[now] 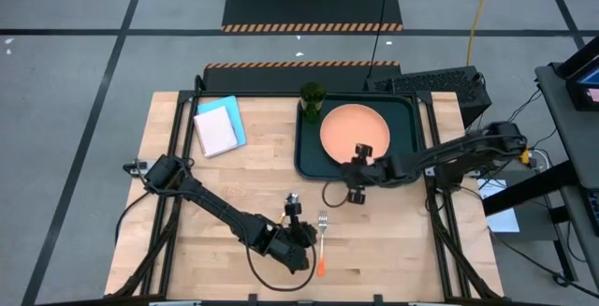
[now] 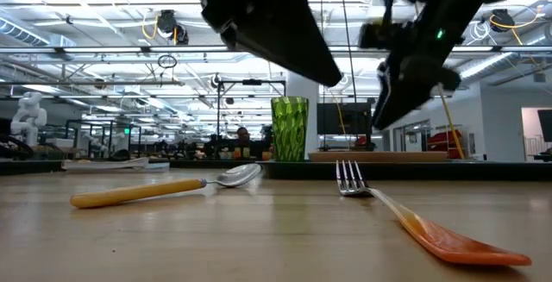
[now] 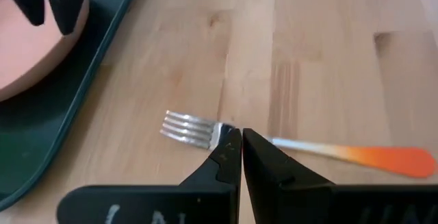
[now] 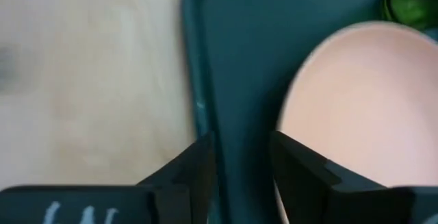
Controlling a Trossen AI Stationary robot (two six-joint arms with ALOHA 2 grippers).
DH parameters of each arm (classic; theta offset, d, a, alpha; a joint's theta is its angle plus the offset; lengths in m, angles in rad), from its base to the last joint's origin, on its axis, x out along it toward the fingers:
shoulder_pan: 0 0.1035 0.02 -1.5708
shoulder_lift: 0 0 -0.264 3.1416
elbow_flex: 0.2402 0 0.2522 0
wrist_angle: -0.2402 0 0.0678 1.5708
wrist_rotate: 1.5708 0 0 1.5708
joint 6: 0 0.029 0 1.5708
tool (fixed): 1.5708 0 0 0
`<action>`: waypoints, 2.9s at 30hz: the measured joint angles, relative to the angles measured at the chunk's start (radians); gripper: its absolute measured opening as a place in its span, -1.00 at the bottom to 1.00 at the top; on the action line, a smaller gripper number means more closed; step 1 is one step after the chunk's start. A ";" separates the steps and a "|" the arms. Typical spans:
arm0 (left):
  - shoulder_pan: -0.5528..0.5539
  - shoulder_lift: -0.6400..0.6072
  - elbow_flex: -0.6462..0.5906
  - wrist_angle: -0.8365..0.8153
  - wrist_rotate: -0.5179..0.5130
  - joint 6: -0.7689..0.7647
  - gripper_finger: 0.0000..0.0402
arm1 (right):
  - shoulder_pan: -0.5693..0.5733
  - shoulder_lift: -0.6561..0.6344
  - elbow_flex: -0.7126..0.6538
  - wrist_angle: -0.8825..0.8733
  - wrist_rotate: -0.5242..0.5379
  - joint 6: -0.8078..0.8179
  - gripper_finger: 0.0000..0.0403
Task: Pick and place plate/cup/fork/spoon on tray
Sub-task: Put the orange fork to the right of the orange plate on the black tray
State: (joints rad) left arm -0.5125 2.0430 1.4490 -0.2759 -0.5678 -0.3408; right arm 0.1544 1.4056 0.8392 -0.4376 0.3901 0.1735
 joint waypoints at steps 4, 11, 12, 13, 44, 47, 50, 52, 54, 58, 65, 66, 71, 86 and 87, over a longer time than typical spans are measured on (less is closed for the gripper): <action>-0.001 0.000 0.000 -0.002 0.000 0.003 -0.90 | 0.069 -0.082 0.001 0.001 0.003 0.035 -0.28; 0.003 0.000 0.000 -0.001 0.001 0.002 -0.90 | 0.176 -0.217 0.001 0.000 0.062 0.076 -0.28; 0.005 0.000 0.000 0.002 0.001 0.004 -0.89 | 0.186 -0.229 0.001 0.000 0.075 0.077 -0.28; 0.008 0.000 0.000 0.002 0.002 0.005 -0.88 | 0.196 -0.240 0.001 0.000 0.087 0.078 -0.28; 0.026 0.000 0.000 0.030 0.164 0.258 -0.10 | 0.241 -0.263 0.001 -0.046 0.103 0.156 -0.29; 0.031 0.000 0.000 0.104 0.233 0.329 -0.10 | 0.241 -0.263 0.001 -0.046 0.103 0.156 -0.29; 0.026 0.000 0.000 0.136 0.260 0.390 -0.10 | 0.241 -0.263 0.001 -0.046 0.103 0.161 -0.29; 0.024 0.000 0.000 0.139 0.266 0.417 -0.10 | 0.241 -0.263 0.001 -0.046 0.103 0.169 -0.29; 0.025 0.000 0.000 0.143 0.281 0.418 -0.10 | 0.241 -0.263 0.001 -0.046 0.102 0.174 -0.29; 0.027 0.040 0.001 0.194 0.284 0.423 -0.10 | 0.240 -0.263 0.000 -0.046 0.040 0.173 -0.29; 0.027 0.101 0.011 0.196 0.284 0.445 -0.10 | 0.240 -0.263 0.000 -0.061 -0.003 0.141 -0.29; 0.033 0.101 0.012 0.186 0.284 0.449 -0.10 | 0.240 -0.263 0.000 -0.063 -0.003 0.131 -0.29; 0.079 0.100 0.013 0.101 0.349 0.541 -0.10 | 0.240 -0.263 0.000 -0.064 -0.003 0.118 -0.29; 0.181 0.141 0.013 0.122 0.624 0.891 -0.10 | 0.240 -0.263 -0.013 -0.049 -0.082 0.129 -0.29; 0.190 0.142 0.013 0.113 0.646 0.894 -0.10 | 0.240 -0.263 -0.022 -0.049 -0.082 0.130 -0.29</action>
State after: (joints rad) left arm -0.3230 2.1853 1.4620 -0.1630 0.0781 0.5534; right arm 0.3946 1.1427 0.8175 -0.4868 0.3079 0.3036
